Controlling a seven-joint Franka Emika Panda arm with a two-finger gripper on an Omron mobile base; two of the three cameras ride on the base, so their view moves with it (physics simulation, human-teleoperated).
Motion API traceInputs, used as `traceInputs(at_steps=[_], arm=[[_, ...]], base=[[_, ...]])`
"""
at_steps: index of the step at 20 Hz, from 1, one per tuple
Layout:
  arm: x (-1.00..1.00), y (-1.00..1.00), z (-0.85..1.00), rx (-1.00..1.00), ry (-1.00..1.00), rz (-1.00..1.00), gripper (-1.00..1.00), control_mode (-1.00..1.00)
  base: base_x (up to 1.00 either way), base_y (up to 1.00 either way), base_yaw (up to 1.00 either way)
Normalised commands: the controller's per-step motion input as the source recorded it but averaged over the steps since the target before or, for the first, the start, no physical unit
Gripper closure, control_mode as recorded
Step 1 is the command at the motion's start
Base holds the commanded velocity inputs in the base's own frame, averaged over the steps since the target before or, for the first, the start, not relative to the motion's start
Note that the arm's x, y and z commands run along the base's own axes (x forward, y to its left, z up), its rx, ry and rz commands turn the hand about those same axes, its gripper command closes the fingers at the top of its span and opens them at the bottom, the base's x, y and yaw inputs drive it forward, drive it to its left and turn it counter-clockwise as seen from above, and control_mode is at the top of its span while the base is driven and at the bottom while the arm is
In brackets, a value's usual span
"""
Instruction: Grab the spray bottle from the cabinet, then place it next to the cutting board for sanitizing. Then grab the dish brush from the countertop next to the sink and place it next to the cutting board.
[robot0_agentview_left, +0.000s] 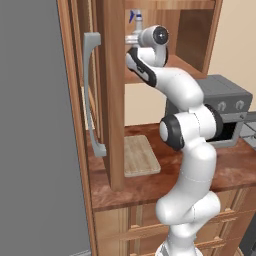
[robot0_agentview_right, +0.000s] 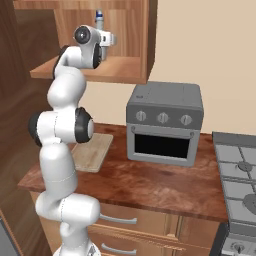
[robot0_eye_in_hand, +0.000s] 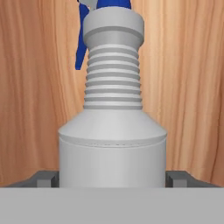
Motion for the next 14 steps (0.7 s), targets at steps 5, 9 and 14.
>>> traceInputs(at_steps=[5,9,14], arm=[[-0.20,0.00,0.00,0.23,0.00,-0.31,1.00,-1.00],[-0.26,0.00,0.00,0.27,0.00,-0.40,1.00,-1.00],[-0.32,0.03,0.00,0.30,0.00,-0.36,1.00,-1.00]], base=[[0.00,0.00,0.00],[0.00,0.00,0.00],[0.00,0.00,0.00]])
